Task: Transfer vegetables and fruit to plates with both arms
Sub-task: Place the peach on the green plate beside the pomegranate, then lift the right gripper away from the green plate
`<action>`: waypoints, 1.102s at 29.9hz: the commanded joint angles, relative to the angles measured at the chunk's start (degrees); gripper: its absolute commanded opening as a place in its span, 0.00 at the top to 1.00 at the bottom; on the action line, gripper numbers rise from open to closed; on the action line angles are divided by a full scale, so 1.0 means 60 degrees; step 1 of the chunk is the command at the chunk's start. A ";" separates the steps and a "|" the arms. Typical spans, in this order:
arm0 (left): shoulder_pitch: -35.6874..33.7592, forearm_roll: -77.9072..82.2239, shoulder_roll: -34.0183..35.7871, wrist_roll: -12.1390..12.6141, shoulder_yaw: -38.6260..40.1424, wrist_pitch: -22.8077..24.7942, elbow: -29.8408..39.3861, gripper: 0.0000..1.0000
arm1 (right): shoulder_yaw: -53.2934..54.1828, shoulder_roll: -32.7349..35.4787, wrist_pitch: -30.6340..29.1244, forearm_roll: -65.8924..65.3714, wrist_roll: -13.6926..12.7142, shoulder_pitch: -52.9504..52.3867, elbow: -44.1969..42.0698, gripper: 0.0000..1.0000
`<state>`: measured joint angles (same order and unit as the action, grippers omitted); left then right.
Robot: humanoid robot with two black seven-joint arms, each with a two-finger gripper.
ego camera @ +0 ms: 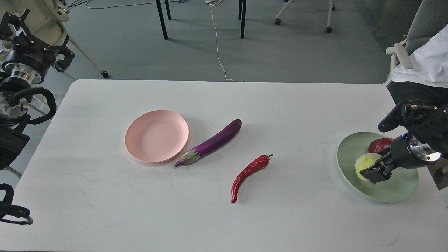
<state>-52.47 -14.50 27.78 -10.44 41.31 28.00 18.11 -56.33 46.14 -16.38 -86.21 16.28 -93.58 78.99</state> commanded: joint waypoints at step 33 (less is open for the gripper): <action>-0.0293 0.5239 0.1198 0.0041 -0.0850 0.0000 0.2835 0.02 | 1.0438 -0.0628 0.0122 0.5781 0.0041 0.5076 -0.3202 0.02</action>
<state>-54.67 9.04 33.25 -10.26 36.38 28.00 28.05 -2.35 45.07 -15.54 -58.19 16.51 -68.91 62.89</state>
